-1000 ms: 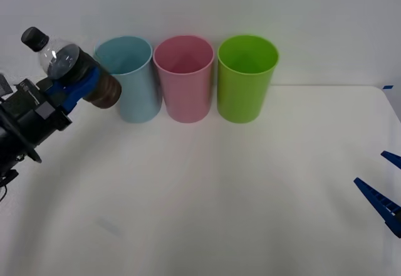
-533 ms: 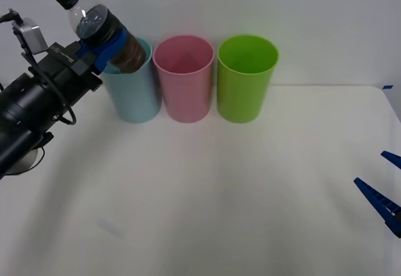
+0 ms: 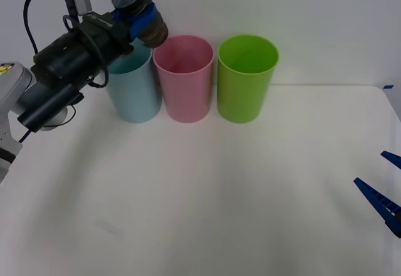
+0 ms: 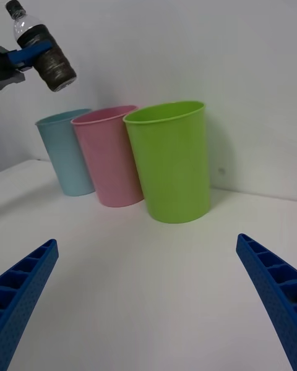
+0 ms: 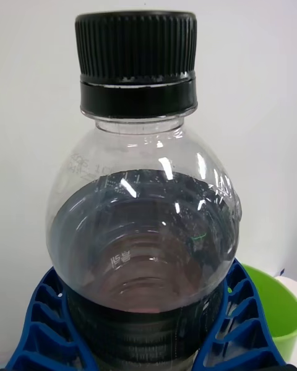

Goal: Grasp the object on the table and drop it into the matching bin: aluminum can to the light blue bin, PET bottle to the pink bin.

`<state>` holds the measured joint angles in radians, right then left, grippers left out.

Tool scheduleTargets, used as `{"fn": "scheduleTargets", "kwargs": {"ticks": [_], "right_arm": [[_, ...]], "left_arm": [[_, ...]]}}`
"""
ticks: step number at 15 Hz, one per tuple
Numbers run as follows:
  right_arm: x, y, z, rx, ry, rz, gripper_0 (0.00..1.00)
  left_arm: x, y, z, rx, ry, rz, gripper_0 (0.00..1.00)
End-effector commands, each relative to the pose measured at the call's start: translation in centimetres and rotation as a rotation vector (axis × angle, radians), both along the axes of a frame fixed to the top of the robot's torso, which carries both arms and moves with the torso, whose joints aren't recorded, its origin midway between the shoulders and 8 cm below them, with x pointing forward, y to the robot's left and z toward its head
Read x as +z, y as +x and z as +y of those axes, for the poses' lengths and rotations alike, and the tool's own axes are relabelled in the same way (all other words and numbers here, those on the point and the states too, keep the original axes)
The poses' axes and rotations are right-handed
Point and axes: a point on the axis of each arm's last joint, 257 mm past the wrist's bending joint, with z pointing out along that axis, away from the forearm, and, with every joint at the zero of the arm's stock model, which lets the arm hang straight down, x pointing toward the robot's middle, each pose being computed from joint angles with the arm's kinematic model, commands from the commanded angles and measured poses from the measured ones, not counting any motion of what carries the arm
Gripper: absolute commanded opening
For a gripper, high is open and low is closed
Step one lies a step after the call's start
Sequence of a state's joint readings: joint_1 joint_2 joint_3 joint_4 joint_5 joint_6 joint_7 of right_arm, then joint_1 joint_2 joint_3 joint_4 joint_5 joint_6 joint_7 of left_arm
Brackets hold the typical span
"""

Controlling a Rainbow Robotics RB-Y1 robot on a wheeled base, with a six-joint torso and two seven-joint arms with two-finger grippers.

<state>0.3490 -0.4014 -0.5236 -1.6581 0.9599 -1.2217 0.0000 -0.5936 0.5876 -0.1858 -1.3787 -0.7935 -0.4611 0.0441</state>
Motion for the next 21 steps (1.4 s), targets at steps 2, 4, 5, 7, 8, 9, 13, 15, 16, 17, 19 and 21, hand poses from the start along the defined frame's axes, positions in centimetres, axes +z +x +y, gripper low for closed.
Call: {"fn": "scheduleTargets", "kwargs": {"ticks": [2, 4, 5, 7, 8, 9, 13, 15, 16, 17, 19, 21], "right_arm": [[0.0, 0.0, 0.0, 0.000, 0.000, 0.000, 1.00], [0.0, 0.0, 0.0, 0.000, 0.000, 0.000, 1.00], [0.0, 0.0, 0.0, 0.000, 0.000, 0.000, 1.00], [0.0, 0.0, 0.0, 0.000, 0.000, 0.000, 1.00], [0.0, 0.0, 0.0, 0.000, 0.000, 0.000, 1.00], [0.0, 0.0, 0.0, 0.000, 0.000, 0.000, 1.00], [0.0, 0.0, 0.0, 0.000, 0.000, 0.000, 1.00], [0.0, 0.0, 0.0, 0.000, 0.000, 0.000, 1.00], [0.0, 0.0, 0.0, 0.000, 0.000, 0.000, 1.00], [0.0, 0.0, 0.0, 0.000, 0.000, 0.000, 1.00], [0.0, 0.0, 0.0, 0.000, 0.000, 0.000, 1.00], [0.0, 0.0, 0.0, 0.000, 0.000, 0.000, 1.00]], "left_arm": [[1.1, 2.9, -2.3, -0.002, 0.031, 0.019, 0.00], [1.4, 4.2, -3.6, -0.003, 0.051, 0.035, 0.00], [1.4, 4.5, -4.0, -0.004, 0.061, 0.038, 0.00], [1.7, 5.2, -4.9, -0.003, 0.085, 0.040, 0.00], [1.6, 5.4, -5.1, -0.002, 0.093, 0.043, 0.00], [1.5, 5.4, -5.4, -0.005, 0.095, 0.045, 0.00], [1.2, 5.4, -5.9, -0.006, 0.112, 0.044, 0.00], [1.1, 5.3, -6.0, -0.009, 0.110, 0.046, 0.00], [1.2, 5.3, -6.1, -0.010, 0.110, 0.043, 0.03], [1.2, 5.3, -6.1, -0.010, 0.111, 0.043, 0.12], [1.2, 5.3, -6.2, -0.011, 0.111, 0.044, 1.00], [1.0, 5.4, -6.1, -0.009, 0.111, 0.046, 1.00]]}}
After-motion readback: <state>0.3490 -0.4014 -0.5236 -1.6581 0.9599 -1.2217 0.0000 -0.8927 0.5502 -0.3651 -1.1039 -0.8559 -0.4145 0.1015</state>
